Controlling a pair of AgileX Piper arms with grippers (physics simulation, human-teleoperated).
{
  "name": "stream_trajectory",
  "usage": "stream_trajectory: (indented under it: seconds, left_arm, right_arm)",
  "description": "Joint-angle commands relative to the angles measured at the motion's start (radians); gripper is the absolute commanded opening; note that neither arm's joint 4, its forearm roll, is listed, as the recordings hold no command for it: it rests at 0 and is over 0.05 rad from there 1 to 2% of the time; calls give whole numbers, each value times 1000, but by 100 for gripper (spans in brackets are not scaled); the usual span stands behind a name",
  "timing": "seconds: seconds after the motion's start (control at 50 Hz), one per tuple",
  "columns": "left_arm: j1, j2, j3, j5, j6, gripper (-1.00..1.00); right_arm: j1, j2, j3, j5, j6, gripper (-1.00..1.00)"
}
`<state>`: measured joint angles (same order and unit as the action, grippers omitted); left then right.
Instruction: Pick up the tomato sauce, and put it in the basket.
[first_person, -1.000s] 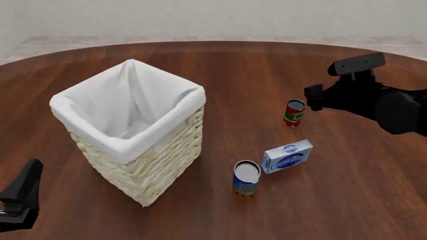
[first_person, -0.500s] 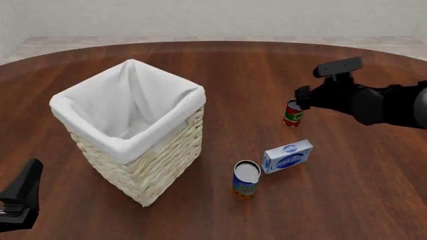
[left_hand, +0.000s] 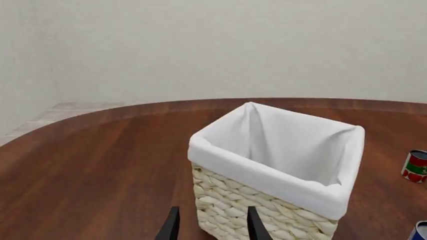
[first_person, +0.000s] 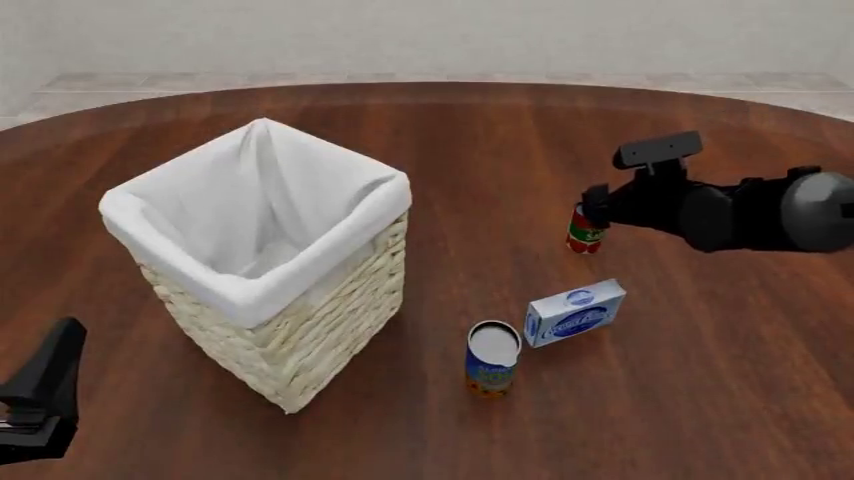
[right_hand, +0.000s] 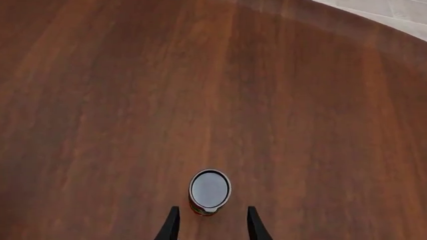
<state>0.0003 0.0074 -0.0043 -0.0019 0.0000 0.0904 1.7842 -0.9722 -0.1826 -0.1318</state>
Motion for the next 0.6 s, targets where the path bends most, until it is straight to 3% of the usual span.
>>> stream_trajectory:
  seconds: [0.02, 0.6]
  left_arm:
    - [0, 0, 0, 0, 0, 100]
    - [0, 0, 0, 0, 0, 100]
  right_arm:
    - [-1, 57, -20, -14, 5, 100]
    - [0, 210, -122, -25, 18, 100]
